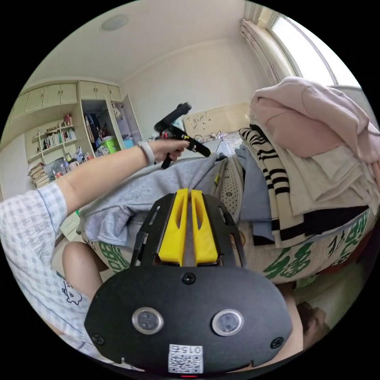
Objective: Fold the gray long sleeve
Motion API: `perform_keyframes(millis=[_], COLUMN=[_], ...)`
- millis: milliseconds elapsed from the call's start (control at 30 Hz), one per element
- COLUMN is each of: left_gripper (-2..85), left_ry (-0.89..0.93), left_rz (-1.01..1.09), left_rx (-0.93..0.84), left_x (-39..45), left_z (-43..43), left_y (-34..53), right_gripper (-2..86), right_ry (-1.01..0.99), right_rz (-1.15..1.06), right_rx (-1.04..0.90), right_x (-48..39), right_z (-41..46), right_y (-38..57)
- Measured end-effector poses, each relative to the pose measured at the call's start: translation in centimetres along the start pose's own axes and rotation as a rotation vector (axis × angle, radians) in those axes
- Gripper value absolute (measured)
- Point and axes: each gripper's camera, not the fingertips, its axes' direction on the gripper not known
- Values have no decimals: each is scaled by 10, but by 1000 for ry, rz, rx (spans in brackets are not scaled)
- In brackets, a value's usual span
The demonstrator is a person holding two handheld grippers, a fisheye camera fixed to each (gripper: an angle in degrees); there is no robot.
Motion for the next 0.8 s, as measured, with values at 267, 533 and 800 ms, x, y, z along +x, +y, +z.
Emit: perform_keyframes(millis=[267,533,800], left_gripper=[4,16,78], left_ry=[104,108,111], left_rz=[-15,38,-1], left_rx=[125,4,91], left_x=[-15,13,31], left_z=[-37,-9,-44], left_y=[17,-12,-17], right_gripper=[-3,-3,69], right_ry=[-57,-45,46], right_rz=[46,-21,101], right_rx=[219,16,141], right_x=[15,0,9], right_z=[-40,5,-56], right_y=[16,18,44])
